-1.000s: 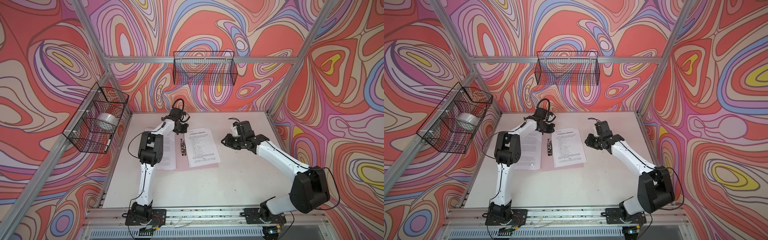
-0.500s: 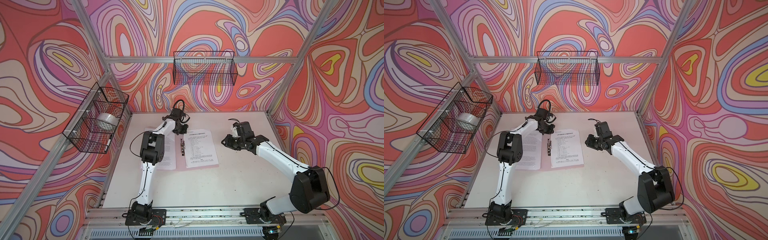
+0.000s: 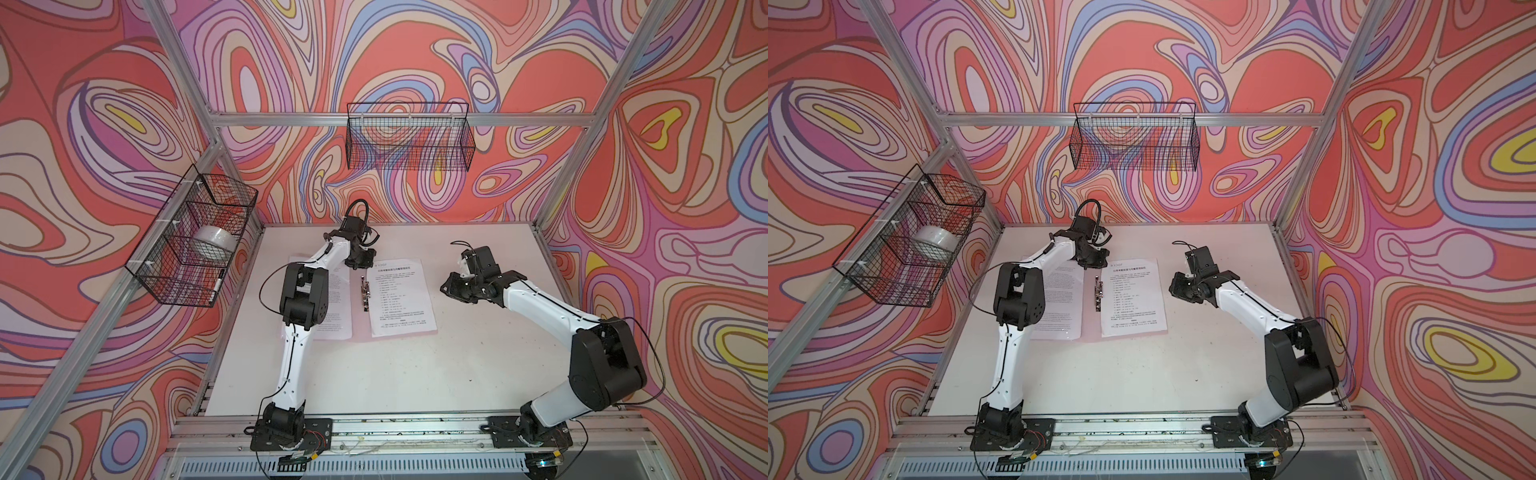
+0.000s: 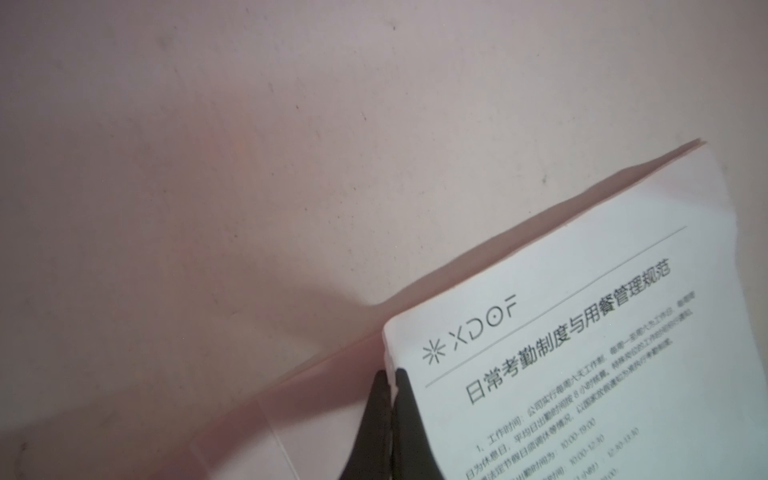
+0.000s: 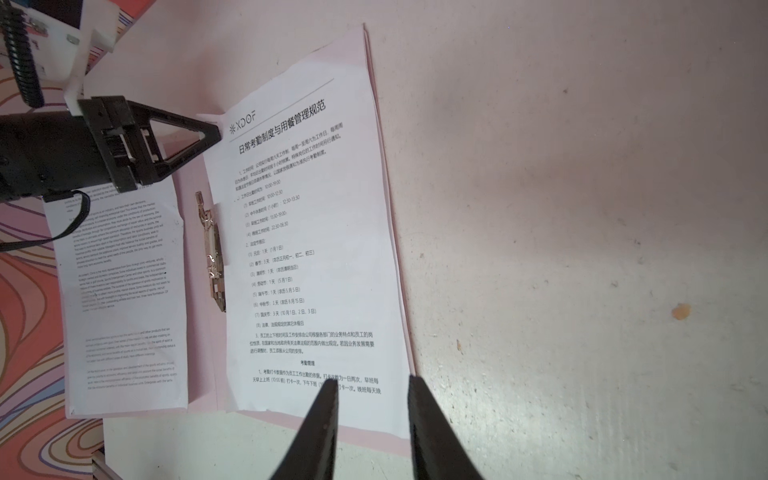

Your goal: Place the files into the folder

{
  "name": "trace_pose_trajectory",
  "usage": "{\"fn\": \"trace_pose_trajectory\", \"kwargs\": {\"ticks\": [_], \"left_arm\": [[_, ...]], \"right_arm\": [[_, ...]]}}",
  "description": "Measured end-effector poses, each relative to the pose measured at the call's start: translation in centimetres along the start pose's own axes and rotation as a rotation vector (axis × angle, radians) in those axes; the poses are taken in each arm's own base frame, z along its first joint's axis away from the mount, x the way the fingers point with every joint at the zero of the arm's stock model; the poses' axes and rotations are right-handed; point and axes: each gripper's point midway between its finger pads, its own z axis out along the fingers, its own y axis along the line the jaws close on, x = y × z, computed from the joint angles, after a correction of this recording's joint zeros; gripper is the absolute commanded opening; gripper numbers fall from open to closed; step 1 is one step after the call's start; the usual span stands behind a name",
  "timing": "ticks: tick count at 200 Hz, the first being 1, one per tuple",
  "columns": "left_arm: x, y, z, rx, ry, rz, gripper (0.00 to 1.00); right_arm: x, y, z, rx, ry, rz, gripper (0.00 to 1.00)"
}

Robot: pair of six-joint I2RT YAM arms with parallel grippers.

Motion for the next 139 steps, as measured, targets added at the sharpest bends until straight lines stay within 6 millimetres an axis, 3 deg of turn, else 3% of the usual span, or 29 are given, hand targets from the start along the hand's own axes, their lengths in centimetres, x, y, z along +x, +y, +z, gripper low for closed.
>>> {"fn": "trace_pose_trajectory", "kwargs": {"ticks": [72,139], "left_arm": [[-0.9,-0.2,-1.1,-0.005,-0.007,0.014,0.00],[-0.4,-0.1,-1.3,-0.014,0.016,0.022,0.03]], "right_arm": [[1.0,-1.3,3.2,0.020,0.059,0.014,0.31],[1.3,-1.4,4.3,0.010,0.078,0.017,0.30]]}}
